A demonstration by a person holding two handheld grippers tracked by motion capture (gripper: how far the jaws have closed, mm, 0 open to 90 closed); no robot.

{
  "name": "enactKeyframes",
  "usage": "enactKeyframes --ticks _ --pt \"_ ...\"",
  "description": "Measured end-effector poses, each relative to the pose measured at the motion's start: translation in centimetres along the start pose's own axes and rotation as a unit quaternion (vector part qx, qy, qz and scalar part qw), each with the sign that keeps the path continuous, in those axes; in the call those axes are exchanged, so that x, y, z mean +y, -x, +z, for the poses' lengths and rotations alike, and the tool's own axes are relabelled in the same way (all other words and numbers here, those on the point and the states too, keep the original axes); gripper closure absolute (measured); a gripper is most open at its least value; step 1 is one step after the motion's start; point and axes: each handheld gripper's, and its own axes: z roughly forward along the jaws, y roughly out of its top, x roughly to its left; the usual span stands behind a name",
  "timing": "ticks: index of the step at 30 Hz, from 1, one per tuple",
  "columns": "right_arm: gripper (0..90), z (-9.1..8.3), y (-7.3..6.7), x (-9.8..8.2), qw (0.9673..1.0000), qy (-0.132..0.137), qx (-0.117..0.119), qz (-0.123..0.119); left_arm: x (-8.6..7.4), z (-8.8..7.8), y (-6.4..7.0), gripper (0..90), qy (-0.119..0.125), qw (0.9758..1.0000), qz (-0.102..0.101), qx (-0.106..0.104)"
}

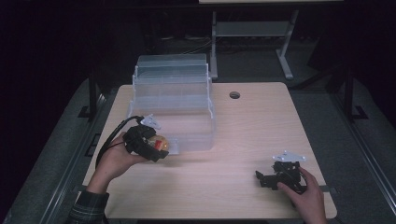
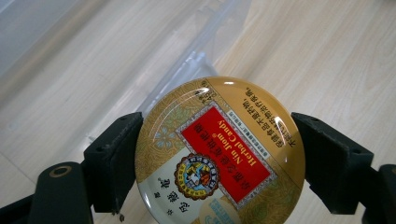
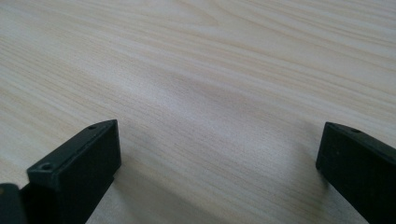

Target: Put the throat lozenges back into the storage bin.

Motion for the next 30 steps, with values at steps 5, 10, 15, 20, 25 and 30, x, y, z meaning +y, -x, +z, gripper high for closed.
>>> enactKeyframes --ticks 5,10,15,20,25,30 --pt "0.0 0.0 0.0 0.0 1.0 0.001 -0.001 0.001 0.1 0.1 -0.5 19.5 -0.004 1.0 -0.003 0.001" --pt "0.0 0.0 0.0 0.0 1.0 0.0 -0.001 -0.001 0.3 0.1 -1.1 19.5 -0.004 1.0 -0.008 0.003" --pt "0.0 0.0 0.0 0.0 1.0 0.0 -0.001 0.001 0.6 0.0 -1.7 19.5 -0.007 0.9999 -0.011 0.008" --pt "0.0 0.0 0.0 0.0 1.0 0.0 0.0 0.001 0.8 0.0 -2.6 19.5 -0.005 0.9997 -0.017 0.014" --pt "0.0 0.0 0.0 0.0 1.0 0.0 -0.001 0.001 0.9 0.0 -3.6 19.5 -0.004 0.9994 -0.029 0.019" --pt "0.0 0.0 0.0 0.0 1.0 0.0 -0.001 0.001 0.9 0.1 -4.6 19.5 -0.007 0.9991 -0.036 0.023"
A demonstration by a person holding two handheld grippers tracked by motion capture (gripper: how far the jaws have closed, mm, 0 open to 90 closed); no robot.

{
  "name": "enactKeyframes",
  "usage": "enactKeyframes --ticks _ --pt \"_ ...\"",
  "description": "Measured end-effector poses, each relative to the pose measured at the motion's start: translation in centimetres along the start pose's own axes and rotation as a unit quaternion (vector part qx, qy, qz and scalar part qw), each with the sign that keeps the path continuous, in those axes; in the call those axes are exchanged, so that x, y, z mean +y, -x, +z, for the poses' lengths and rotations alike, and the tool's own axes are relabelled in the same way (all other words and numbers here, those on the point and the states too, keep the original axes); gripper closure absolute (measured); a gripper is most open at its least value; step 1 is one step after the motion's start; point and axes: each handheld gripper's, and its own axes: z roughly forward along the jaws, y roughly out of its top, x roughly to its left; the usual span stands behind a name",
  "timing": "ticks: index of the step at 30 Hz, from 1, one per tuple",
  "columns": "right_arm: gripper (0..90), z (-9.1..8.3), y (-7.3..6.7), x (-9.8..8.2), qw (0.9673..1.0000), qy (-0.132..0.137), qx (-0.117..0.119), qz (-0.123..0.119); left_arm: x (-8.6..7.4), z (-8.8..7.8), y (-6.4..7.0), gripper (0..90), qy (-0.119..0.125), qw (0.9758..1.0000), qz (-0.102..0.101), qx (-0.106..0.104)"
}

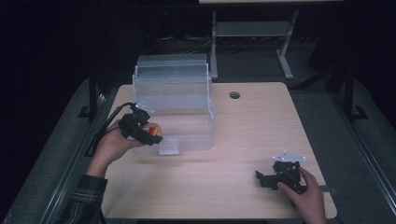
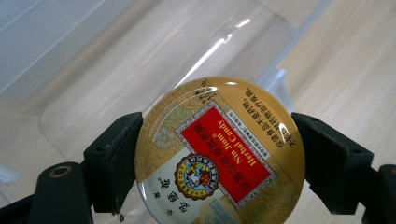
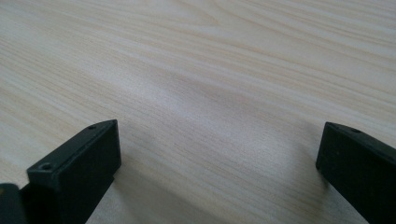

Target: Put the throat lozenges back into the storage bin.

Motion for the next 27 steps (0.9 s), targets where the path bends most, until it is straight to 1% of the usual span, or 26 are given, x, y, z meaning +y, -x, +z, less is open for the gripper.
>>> enactKeyframes --ticks 1,4,5,11,17,21,24,27 --pt "0.0 0.0 0.0 0.0 1.0 0.0 0.0 0.0 0.0 0.0 -0.2 19.5 -0.001 1.0 0.001 0.0" --pt "0.0 0.0 0.0 0.0 1.0 0.0 0.0 0.0 0.0 0.0 -0.7 19.5 0.002 1.0 -0.006 0.006" --pt "0.0 0.0 0.0 0.0 1.0 0.0 0.0 0.0 0.1 0.0 -0.9 19.5 0.001 1.0 -0.005 0.007" --pt "0.0 0.0 0.0 0.0 1.0 0.0 0.0 0.0 0.1 0.0 -1.8 19.5 0.003 0.9997 -0.016 0.017" --pt "0.0 0.0 0.0 0.0 1.0 0.0 0.0 0.0 -0.1 0.4 -2.8 19.5 -0.003 0.9994 -0.024 0.025" --pt "0.0 0.0 0.0 0.0 1.0 0.0 0.0 0.0 -0.2 0.3 -3.4 19.5 -0.003 0.9991 -0.031 0.03" --pt "0.0 0.0 0.0 0.0 1.0 0.0 0.0 0.0 -0.2 0.2 -3.8 19.5 -0.006 0.9988 -0.031 0.037" --pt "0.0 0.0 0.0 0.0 1.0 0.0 0.0 0.0 -0.2 0.3 -4.2 19.4 -0.007 0.9985 -0.037 0.039"
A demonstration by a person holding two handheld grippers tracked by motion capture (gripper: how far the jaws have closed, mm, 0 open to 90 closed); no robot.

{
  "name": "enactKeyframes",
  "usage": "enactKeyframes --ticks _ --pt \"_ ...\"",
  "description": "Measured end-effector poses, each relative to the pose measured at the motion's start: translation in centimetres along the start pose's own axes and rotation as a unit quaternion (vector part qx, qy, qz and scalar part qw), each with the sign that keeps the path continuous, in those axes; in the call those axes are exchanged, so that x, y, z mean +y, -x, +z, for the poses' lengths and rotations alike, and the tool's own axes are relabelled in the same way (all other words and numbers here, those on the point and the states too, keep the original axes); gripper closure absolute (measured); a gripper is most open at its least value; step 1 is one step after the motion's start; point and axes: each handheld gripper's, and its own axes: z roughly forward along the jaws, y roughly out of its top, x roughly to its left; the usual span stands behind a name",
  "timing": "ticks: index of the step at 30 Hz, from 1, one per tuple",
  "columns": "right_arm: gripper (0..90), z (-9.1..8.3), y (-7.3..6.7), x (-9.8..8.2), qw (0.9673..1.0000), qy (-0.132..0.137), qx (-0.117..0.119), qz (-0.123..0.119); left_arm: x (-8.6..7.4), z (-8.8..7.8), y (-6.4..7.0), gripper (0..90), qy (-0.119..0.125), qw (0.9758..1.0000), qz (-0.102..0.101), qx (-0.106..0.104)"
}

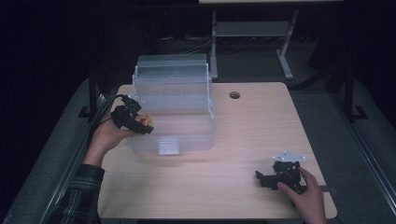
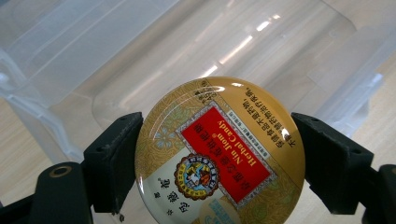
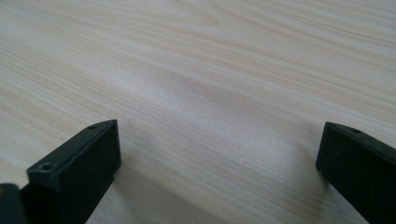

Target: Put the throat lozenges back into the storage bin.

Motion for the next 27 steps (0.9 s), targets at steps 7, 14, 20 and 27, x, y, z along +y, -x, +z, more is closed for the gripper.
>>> enactKeyframes --ticks 7,14,20,27 --pt "0.0 0.0 0.0 0.0 1.0 0.0 0.0 0.0 -0.3 0.3 -1.0 19.5 -0.008 0.9999 -0.005 0.012" --pt "0.0 0.0 0.0 0.0 1.0 0.0 0.0 -0.001 -0.7 0.7 -1.8 19.4 -0.012 0.9997 -0.012 0.017" --pt "0.0 0.0 0.0 0.0 1.0 0.0 0.0 -0.001 -1.1 0.8 -2.3 19.4 -0.017 0.9995 -0.018 0.018" --pt "0.0 0.0 0.0 0.0 1.0 0.0 0.0 -0.001 -1.4 0.9 -2.5 19.4 -0.017 0.9995 -0.019 0.019"
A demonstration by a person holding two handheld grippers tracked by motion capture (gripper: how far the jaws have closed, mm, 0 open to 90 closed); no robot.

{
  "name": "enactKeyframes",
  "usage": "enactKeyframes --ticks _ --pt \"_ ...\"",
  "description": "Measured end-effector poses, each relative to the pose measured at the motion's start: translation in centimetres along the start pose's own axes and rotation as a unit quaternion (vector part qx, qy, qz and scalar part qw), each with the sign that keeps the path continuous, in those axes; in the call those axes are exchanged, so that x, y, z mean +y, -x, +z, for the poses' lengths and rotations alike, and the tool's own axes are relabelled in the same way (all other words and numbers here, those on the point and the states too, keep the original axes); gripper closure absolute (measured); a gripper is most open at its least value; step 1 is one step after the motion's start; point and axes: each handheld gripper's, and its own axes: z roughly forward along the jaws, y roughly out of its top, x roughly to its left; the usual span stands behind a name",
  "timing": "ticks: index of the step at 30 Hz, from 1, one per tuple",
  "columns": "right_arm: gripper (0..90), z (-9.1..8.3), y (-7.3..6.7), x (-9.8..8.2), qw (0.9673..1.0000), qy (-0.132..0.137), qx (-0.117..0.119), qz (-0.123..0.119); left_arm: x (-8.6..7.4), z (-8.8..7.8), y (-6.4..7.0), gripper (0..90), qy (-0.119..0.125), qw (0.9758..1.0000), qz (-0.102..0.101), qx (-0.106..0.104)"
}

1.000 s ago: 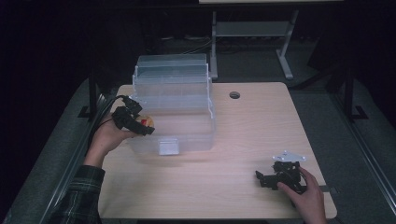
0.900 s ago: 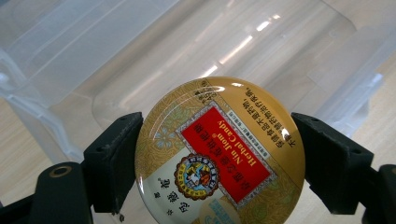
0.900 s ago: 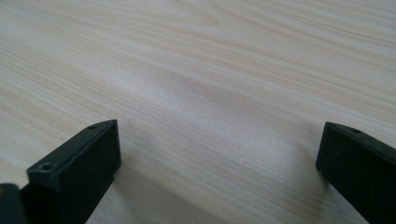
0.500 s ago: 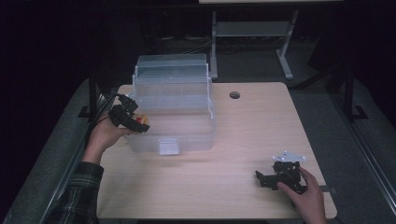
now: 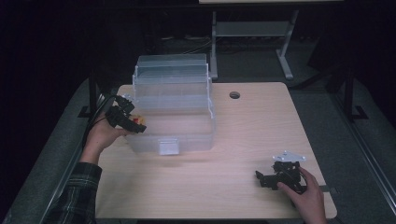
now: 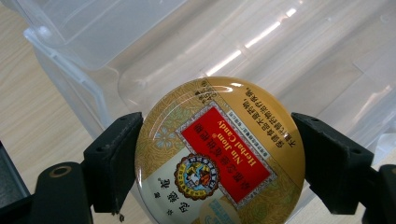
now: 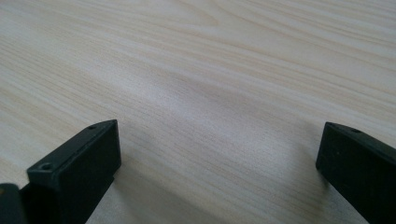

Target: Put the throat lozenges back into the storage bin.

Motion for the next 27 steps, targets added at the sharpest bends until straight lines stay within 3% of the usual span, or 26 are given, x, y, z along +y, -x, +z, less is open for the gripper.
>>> enactKeyframes --ticks 13,27 --pt "0.0 0.0 0.0 0.0 1.0 0.0 0.0 0.0 -0.22 0.24 0.01 19.1 0.0 0.9999 0.008 -0.008" --pt "0.0 0.0 -0.01 0.0 1.0 0.0 0.0 0.0 -0.28 0.02 -0.16 17.9 0.006 1.0 0.002 -0.006"
